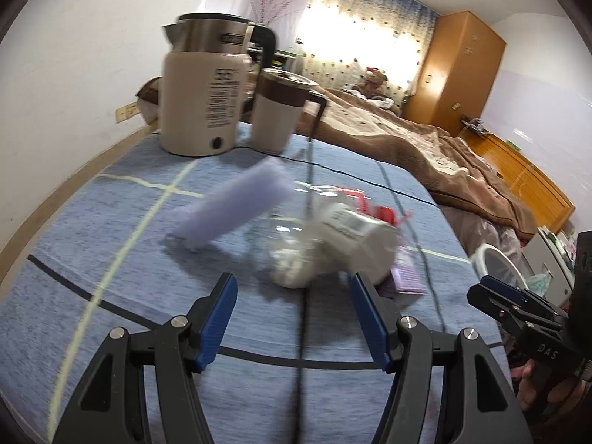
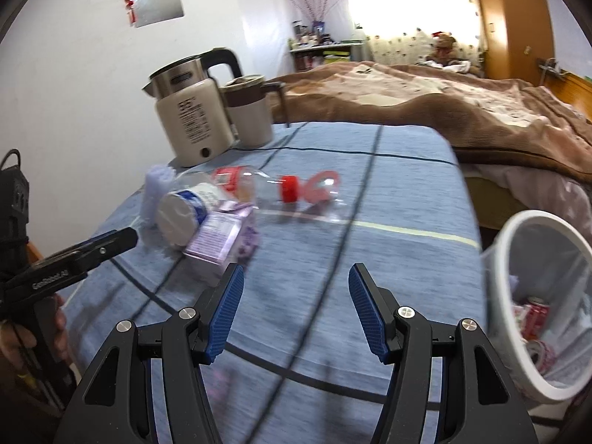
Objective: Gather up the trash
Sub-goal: 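Move both open grippers back over the trash on the table, then grasp the white foam net with the left gripper while the right grasps the purple milk carton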
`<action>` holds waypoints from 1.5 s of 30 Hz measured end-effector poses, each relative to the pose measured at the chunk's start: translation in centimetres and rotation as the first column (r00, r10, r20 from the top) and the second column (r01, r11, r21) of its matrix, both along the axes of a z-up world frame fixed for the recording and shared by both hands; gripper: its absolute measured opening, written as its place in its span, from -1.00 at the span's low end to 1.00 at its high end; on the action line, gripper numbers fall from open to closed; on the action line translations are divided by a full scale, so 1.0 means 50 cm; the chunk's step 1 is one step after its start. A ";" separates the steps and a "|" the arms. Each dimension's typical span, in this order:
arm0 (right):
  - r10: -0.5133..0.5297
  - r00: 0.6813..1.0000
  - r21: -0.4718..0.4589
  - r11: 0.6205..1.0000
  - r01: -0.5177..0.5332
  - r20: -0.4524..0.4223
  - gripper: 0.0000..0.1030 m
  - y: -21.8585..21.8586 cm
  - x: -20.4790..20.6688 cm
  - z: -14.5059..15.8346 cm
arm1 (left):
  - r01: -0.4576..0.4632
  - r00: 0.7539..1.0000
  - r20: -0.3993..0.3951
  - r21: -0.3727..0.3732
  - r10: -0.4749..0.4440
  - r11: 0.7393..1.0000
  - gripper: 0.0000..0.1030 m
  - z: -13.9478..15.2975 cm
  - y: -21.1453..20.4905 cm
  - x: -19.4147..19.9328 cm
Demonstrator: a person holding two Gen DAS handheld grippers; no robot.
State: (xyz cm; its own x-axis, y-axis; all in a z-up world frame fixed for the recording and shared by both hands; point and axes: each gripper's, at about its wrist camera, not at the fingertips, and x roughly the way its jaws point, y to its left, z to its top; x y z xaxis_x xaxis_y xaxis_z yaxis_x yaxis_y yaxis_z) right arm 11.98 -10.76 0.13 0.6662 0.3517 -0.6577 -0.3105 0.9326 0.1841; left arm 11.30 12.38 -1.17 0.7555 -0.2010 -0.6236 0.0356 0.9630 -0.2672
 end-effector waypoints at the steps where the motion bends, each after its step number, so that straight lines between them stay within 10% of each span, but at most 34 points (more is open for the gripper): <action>1: 0.009 1.000 0.005 1.000 -0.009 -0.008 0.16 0.010 0.005 -0.002 | -0.008 1.000 0.001 0.002 0.008 1.000 0.30 0.000 0.011 0.001; 12: 0.081 0.996 0.003 0.997 -0.081 -0.048 0.20 0.107 0.042 -0.029 | -0.048 0.998 -0.037 0.079 0.051 0.996 0.36 -0.023 0.100 0.058; 31: 0.030 0.998 -0.106 0.994 -0.035 -0.056 0.23 0.145 0.090 -0.059 | 0.150 0.989 -0.047 0.189 -0.144 0.970 0.39 -0.033 0.067 0.181; 45: 0.033 0.998 -0.081 0.996 -0.037 -0.052 -0.24 0.135 0.077 -0.065 | 0.143 0.989 -0.066 0.159 -0.134 0.977 -0.40 -0.039 0.070 0.186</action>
